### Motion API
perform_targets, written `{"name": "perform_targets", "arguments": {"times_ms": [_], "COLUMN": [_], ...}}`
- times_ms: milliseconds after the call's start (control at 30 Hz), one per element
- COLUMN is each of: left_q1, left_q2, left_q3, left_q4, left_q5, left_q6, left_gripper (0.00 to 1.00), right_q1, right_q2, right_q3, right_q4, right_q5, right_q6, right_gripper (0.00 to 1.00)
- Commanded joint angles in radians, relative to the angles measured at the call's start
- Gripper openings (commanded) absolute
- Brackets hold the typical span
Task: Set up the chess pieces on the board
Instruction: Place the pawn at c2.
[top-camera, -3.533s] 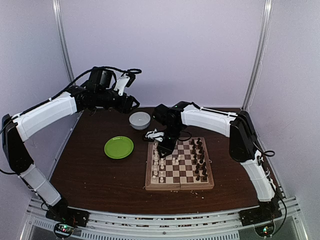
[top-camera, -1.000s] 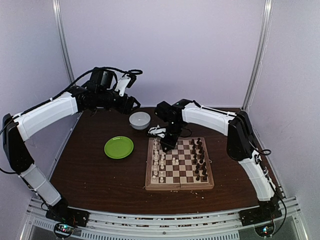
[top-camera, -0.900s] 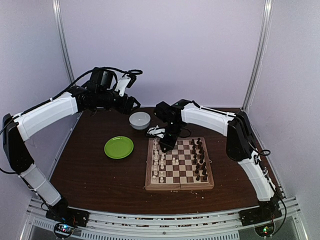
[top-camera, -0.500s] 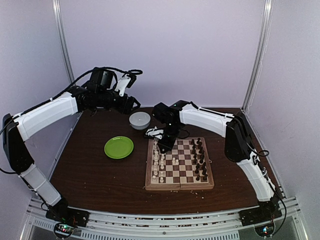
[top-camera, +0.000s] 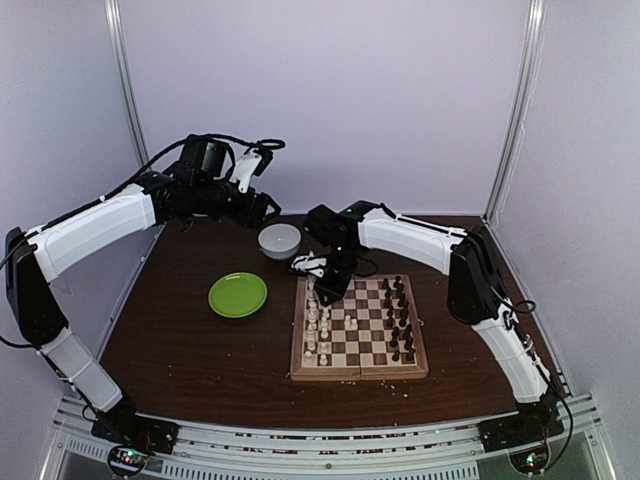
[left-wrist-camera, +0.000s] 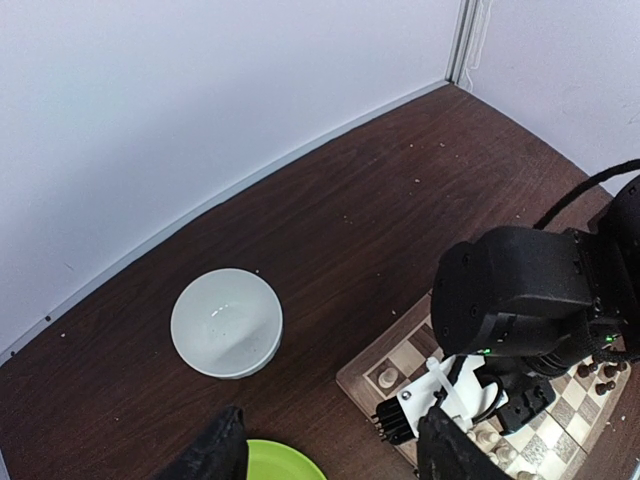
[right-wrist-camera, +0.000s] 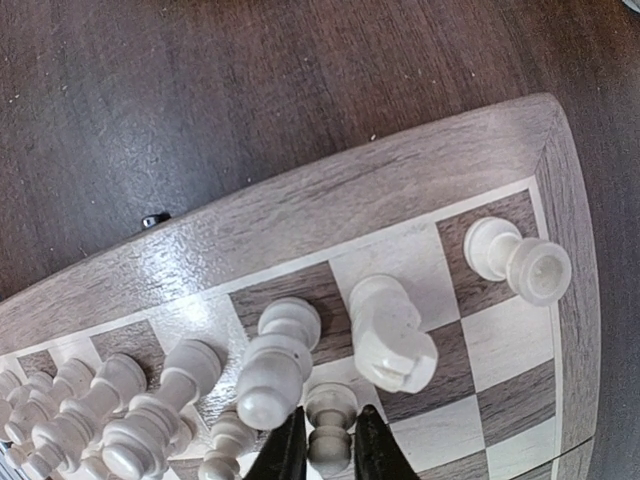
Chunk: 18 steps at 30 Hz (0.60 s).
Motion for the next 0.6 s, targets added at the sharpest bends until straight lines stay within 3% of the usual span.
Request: {"name": "perform_targets", "arguments": {"times_ms": [0,267,567], "left_q1": [-0.004,-0.003,-0.007], "left_q2": [-0.002,0.000,0.012], "left_q3": [0.031,0.030,0.029], "left_q4": [0.012,0.012,0.014], "left_q5": [0.008,0.008,0.015], "left_q6": [0.000,0.001,-0.004], "left_gripper": [0.59,0.59,0.60], "right_q1": [0.005,0.005,-0.005], "right_q2": [0.014,-0.053,-0.306], "right_q3": [0.017,-0.022,-0.294], "right_q4": [-0.005,-0.002,0.062], "right_q5": [0.020,0.028,0.051], "right_q6": [0.007,0.008,0.000], "right_gripper": [0.21,0.26,0.30]}}
